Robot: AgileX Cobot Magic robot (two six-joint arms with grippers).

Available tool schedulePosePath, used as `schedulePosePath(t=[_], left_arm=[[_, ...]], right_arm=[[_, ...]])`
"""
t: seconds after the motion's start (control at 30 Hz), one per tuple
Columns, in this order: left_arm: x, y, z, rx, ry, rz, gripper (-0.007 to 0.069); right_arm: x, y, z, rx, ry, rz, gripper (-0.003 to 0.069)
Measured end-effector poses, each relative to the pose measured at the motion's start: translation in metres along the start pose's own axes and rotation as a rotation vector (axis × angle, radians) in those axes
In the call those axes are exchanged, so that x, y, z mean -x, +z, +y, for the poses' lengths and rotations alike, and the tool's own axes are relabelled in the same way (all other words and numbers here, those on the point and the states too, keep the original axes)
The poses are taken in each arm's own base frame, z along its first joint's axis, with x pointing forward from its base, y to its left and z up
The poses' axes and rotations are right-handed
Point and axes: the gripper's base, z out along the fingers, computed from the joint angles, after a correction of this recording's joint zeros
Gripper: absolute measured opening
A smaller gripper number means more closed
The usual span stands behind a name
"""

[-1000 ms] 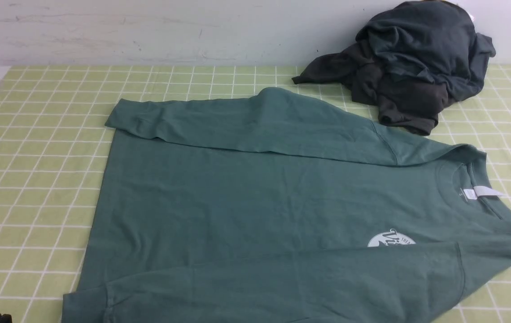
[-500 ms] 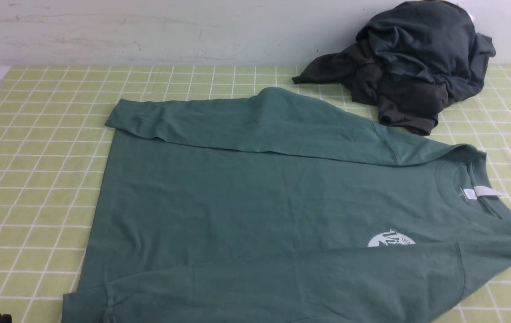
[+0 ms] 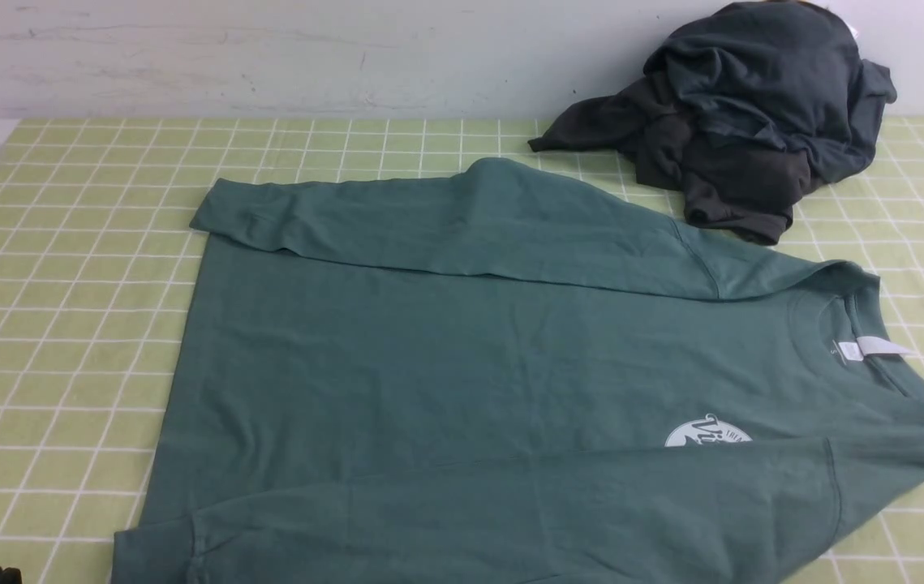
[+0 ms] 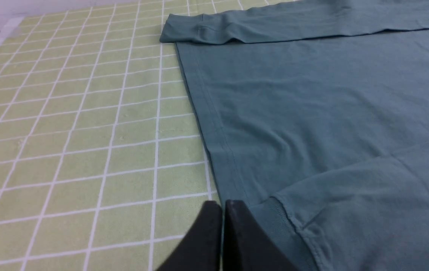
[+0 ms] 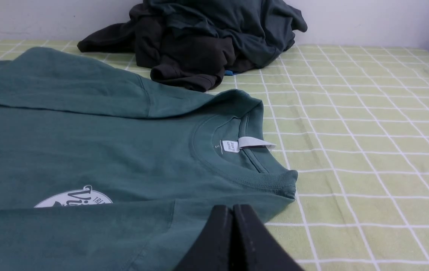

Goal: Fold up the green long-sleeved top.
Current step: Use the left arm to clamp the cuff closest to it

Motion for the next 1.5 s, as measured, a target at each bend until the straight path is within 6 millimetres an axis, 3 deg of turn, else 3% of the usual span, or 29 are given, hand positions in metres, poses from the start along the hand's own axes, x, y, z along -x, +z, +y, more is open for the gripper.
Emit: schedulePosePath(t=[0.1,0.27,0.37,0.5,0.7,0.8,0.83,0.93,1.0,1.07,1.17,1.2,1.23,1.3,1.33,1.37,1.5], left_arm=[[0.001,0.0,0.0,0.004,0.005,-0.024,-0.0001],[0.015,0.0,0.003,0.031,0.018,-0.194,-0.0001],[0.034,-0.006,0.005,0.06,0.021,-0.412,-0.0001],[0.054,-0.019,0.007,0.091,0.014,-0.675,-0.0001],[0.077,-0.041,0.009,0.063,-0.109,-0.972,-0.0001],[0.11,-0.058,0.011,0.013,-0.19,-0.994,-0.0001],[0.138,-0.065,0.012,-0.012,-0.229,-0.924,-0.0001],[0.174,-0.057,0.013,-0.001,-0.197,-0.69,-0.0001],[0.195,-0.04,0.015,0.027,-0.134,-0.5,-0.0001],[0.201,-0.013,0.017,0.042,-0.109,-0.3,-0.0001],[0.185,0.029,0.017,0.04,-0.137,0.031,-0.0001],[0.181,0.032,0.017,0.039,-0.143,0.072,-0.0001],[0.164,0.051,0.016,0.035,-0.155,0.272,-0.0001],[0.142,0.07,0.014,0.028,-0.155,0.522,-0.0001],[0.14,0.072,0.014,0.027,-0.153,0.544,-0.0001],[0.124,0.085,0.013,0.024,-0.144,0.711,0.0],[0.101,0.112,0.011,0.015,-0.146,0.891,0.0043]], right_arm=[[0.004,0.0,-0.001,-0.006,0.0,-0.054,-0.0013],[0.028,-0.004,-0.003,-0.033,0.004,-0.317,-0.0013],[0.053,-0.018,-0.006,-0.043,0.077,-0.636,-0.0013],[0.072,-0.036,-0.008,0.015,0.228,-0.931,-0.0013],[0.077,-0.043,-0.008,0.104,0.373,-1.022,-0.0013],[0.088,-0.045,-0.006,0.094,0.333,-0.983,-0.0013],[0.105,-0.048,-0.004,0.079,0.258,-0.94,-0.0013],[0.131,-0.046,0.0,0.038,0.105,-0.795,-0.0013],[0.148,-0.035,0.0,0.0,0.013,-0.629,-0.0011],[0.155,-0.017,-0.001,-0.026,-0.026,-0.443,-0.0011],[0.145,0.015,-0.003,-0.035,-0.012,-0.135,-0.0011],[0.142,0.017,-0.003,-0.034,-0.002,-0.094,-0.0011],[0.126,0.031,-0.001,-0.016,0.036,0.12,-0.0011],[0.104,0.041,0.005,0.027,0.061,0.373,-0.0011],[0.101,0.043,0.007,0.037,0.054,0.409,-0.0011],[0.083,0.047,0.014,0.095,0.037,0.604,-0.0011],[0.062,0.053,0.027,0.217,-0.042,0.792,-0.0011]])
